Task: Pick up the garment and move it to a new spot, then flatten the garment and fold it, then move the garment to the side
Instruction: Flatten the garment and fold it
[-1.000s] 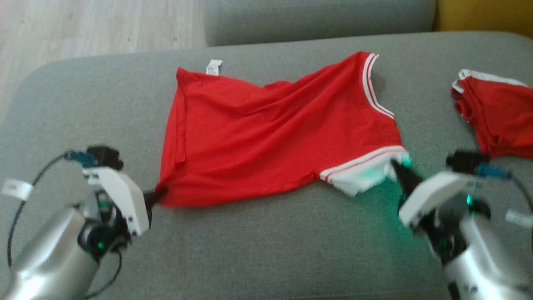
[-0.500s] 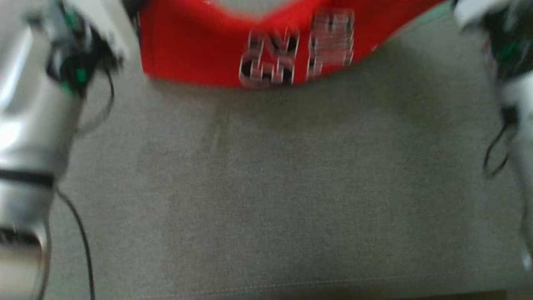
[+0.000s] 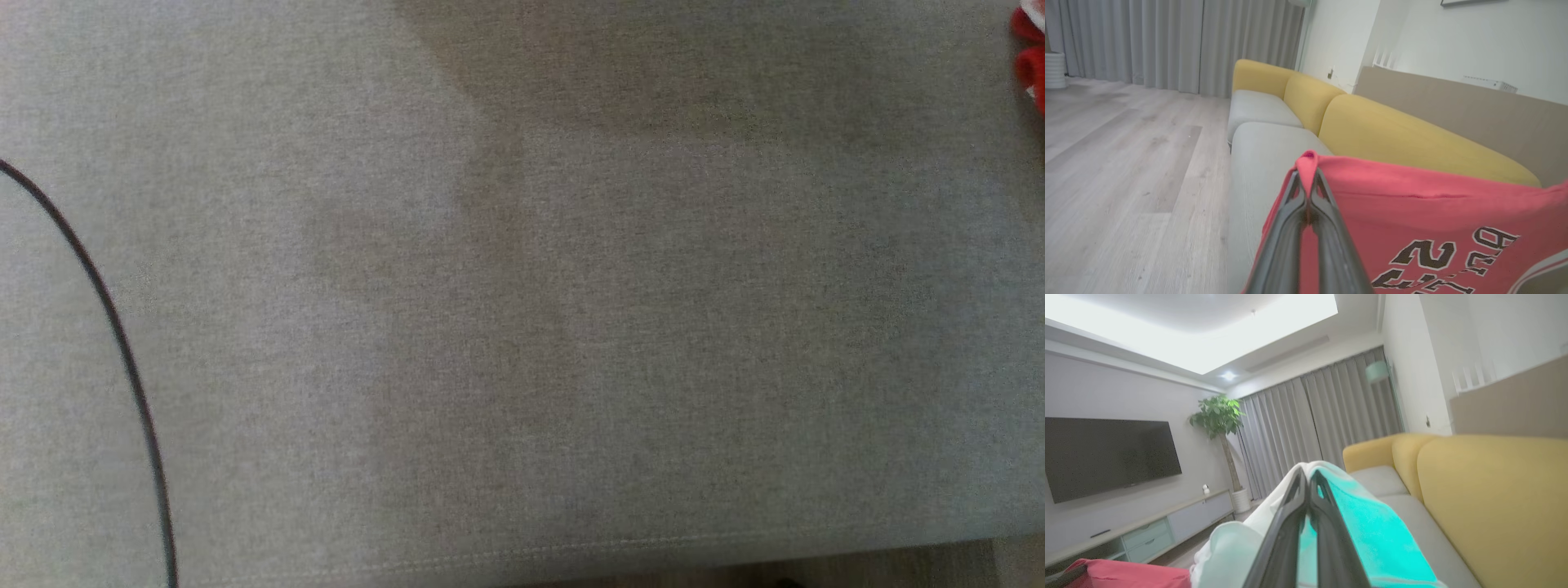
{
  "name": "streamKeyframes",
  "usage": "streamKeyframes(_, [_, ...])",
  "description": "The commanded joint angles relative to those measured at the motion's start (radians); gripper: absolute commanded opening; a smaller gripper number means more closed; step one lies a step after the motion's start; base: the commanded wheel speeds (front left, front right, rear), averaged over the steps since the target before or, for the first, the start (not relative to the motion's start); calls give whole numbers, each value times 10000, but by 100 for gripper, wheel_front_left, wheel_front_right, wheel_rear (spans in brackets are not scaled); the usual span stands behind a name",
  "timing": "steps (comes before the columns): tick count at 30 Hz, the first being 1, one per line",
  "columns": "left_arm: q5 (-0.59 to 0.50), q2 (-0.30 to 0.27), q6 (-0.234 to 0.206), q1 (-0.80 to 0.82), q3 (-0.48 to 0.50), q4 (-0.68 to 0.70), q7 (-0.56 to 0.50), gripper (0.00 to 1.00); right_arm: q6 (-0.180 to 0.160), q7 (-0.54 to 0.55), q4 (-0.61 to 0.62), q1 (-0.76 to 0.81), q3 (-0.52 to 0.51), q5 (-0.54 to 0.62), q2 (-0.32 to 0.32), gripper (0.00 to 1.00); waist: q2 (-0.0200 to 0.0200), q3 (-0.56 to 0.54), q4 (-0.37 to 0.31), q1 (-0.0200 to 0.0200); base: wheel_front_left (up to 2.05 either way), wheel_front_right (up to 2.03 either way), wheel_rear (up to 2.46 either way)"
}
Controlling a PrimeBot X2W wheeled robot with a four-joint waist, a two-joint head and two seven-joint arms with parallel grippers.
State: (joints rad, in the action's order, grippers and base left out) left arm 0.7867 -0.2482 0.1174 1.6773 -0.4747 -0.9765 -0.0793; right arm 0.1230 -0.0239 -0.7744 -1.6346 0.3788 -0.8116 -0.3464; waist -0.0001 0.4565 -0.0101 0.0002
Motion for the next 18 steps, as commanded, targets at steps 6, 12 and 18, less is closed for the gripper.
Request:
streamKeyframes(6, [3, -222, 91, 1870, 106, -419, 348, 0, 77, -582, -1, -1908, 544, -283, -276, 0, 1, -23, 97, -2, 0, 0, 0])
streamKeyframes(12, [320, -45, 127, 1156, -696, -450, 262, 0, 77, -223, 130, -1456, 2052, -839, -541, 0, 1, -5, 152, -2, 0, 0, 0])
streamKeyframes(18, [1306, -336, 130, -1642, -2118, 470, -183, 0, 77, 449, 942, 1264, 3714, -1905, -1293, 0, 1, -725, 133, -2, 0, 0, 0])
